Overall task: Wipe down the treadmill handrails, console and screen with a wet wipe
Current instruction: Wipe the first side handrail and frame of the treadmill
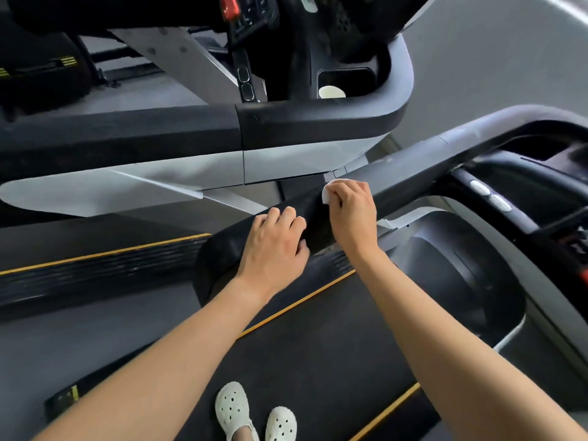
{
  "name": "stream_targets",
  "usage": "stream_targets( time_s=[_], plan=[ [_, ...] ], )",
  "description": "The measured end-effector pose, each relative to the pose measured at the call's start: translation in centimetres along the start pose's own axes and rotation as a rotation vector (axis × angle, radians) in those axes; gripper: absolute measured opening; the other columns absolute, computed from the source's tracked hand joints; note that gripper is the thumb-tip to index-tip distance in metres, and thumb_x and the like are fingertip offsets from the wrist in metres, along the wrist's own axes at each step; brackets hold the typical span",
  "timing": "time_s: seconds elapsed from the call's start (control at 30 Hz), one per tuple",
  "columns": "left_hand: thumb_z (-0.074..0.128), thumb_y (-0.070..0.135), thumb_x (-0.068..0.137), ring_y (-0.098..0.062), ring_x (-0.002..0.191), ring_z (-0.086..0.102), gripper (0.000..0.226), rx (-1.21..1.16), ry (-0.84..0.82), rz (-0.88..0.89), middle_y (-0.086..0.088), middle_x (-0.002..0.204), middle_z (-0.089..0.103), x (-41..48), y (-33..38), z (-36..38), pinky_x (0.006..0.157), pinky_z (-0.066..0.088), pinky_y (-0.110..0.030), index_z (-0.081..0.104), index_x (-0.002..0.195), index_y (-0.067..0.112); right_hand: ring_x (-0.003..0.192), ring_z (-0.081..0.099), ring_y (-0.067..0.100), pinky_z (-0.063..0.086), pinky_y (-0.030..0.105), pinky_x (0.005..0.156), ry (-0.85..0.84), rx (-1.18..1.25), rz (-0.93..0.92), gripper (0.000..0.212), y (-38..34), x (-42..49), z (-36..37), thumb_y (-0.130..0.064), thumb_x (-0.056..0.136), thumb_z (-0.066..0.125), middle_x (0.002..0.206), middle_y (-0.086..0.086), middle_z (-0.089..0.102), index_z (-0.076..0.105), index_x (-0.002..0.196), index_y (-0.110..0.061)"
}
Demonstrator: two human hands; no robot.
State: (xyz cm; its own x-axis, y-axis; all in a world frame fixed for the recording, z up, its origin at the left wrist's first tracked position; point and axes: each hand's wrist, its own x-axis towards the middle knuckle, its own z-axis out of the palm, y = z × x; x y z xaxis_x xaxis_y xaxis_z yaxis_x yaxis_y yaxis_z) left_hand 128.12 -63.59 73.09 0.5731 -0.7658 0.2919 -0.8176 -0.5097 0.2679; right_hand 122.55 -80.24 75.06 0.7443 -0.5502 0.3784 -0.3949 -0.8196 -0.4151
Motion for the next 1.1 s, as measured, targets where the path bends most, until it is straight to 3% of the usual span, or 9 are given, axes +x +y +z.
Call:
stream_targets(
  time_s=[0.13, 0.23, 0.43, 0.6, 0.7, 0.8, 0.93, 1.1],
  plan=[
    [0.060, 0.030, 0.094, -0.021, 0.096, 0.052, 0.021, -0.086, 0.000, 0.016, 0.000, 0.103, 0.059, 0.4, -1.0, -0.4, 0.087, 0.044, -0.038, 0.069, 0.107, 0.016, 0.106, 0.057, 0.023, 0.047, 0.025, 0.092, -0.115, -0.016, -0.234, 0.017, -1.5, -1.8, 0.4, -0.003, 0.098, 0.063, 0.116, 0.001, 0.072, 0.075, 0.108, -0.008],
    [0.061, 0.030, 0.094, -0.019, 0.096, 0.054, 0.020, -0.184, 0.014, 0.025, 0.002, 0.102, 0.061, 0.4, -1.7, -0.7, 0.089, 0.046, -0.039, 0.071, 0.104, 0.017, 0.111, 0.058, 0.024, 0.049, 0.030, 0.093, -0.196, -0.076, -0.334, 0.022, -0.5, -1.2, 0.0, -0.002, 0.097, 0.064, 0.122, 0.001, 0.070, 0.072, 0.115, -0.010],
    [0.068, 0.042, 0.092, -0.016, 0.118, 0.053, 0.037, -0.230, -0.011, -0.111, 0.008, 0.127, 0.060, -0.4, -4.2, -1.2, 0.104, 0.039, -0.038, 0.068, 0.124, 0.026, 0.116, 0.059, 0.024, 0.053, 0.040, 0.096, -0.133, -0.109, -0.019, 0.032, -1.0, 1.0, 0.7, 0.007, 0.095, 0.056, 0.120, 0.005, 0.072, 0.073, 0.117, -0.008],
    [0.075, 0.036, 0.089, -0.018, 0.116, 0.059, 0.036, -0.282, -0.043, -0.113, 0.005, 0.126, 0.067, -0.6, -4.6, -1.7, 0.104, 0.044, -0.039, 0.071, 0.121, 0.020, 0.119, 0.058, 0.021, 0.044, 0.027, 0.104, -0.305, -0.046, -0.269, 0.030, -4.0, -0.8, 1.4, 0.002, 0.096, 0.054, 0.122, 0.004, 0.070, 0.071, 0.119, -0.007],
    [0.075, 0.033, 0.090, -0.018, 0.117, 0.057, 0.035, -0.338, -0.048, -0.120, 0.004, 0.126, 0.066, -0.7, -4.9, -2.0, 0.103, 0.047, -0.039, 0.072, 0.121, 0.018, 0.112, 0.061, 0.024, 0.045, 0.033, 0.105, -0.377, -0.085, -0.374, 0.031, -3.3, 0.5, 1.1, 0.004, 0.093, 0.056, 0.119, 0.005, 0.071, 0.070, 0.118, -0.009],
    [0.074, 0.035, 0.091, -0.017, 0.119, 0.055, 0.034, -0.333, -0.033, -0.112, 0.005, 0.127, 0.064, -1.2, -5.4, -2.4, 0.104, 0.048, -0.039, 0.072, 0.121, 0.019, 0.110, 0.061, 0.026, 0.046, 0.040, 0.105, -0.385, -0.161, -0.260, 0.040, -2.1, 2.1, 1.0, 0.009, 0.091, 0.052, 0.119, 0.006, 0.072, 0.069, 0.121, -0.011],
    [0.073, 0.047, 0.090, -0.017, 0.118, 0.056, 0.040, -0.269, -0.031, -0.168, 0.008, 0.129, 0.064, -1.9, -6.2, -3.1, 0.101, 0.046, -0.038, 0.072, 0.124, 0.026, 0.119, 0.056, 0.026, 0.045, 0.038, 0.104, -0.378, -0.161, -0.079, 0.044, -3.5, 2.0, 1.7, 0.008, 0.093, 0.046, 0.126, 0.006, 0.068, 0.066, 0.128, -0.011],
    [0.073, 0.047, 0.091, -0.014, 0.119, 0.055, 0.044, -0.300, -0.095, -0.194, 0.010, 0.130, 0.063, -2.1, -6.4, -4.2, 0.096, 0.050, -0.035, 0.068, 0.129, 0.028, 0.110, 0.061, 0.026, 0.041, 0.042, 0.111, -0.463, -0.082, -0.229, 0.036, -6.3, -0.1, 3.4, 0.004, 0.092, 0.050, 0.115, 0.006, 0.069, 0.067, 0.121, -0.010]
  ],
)
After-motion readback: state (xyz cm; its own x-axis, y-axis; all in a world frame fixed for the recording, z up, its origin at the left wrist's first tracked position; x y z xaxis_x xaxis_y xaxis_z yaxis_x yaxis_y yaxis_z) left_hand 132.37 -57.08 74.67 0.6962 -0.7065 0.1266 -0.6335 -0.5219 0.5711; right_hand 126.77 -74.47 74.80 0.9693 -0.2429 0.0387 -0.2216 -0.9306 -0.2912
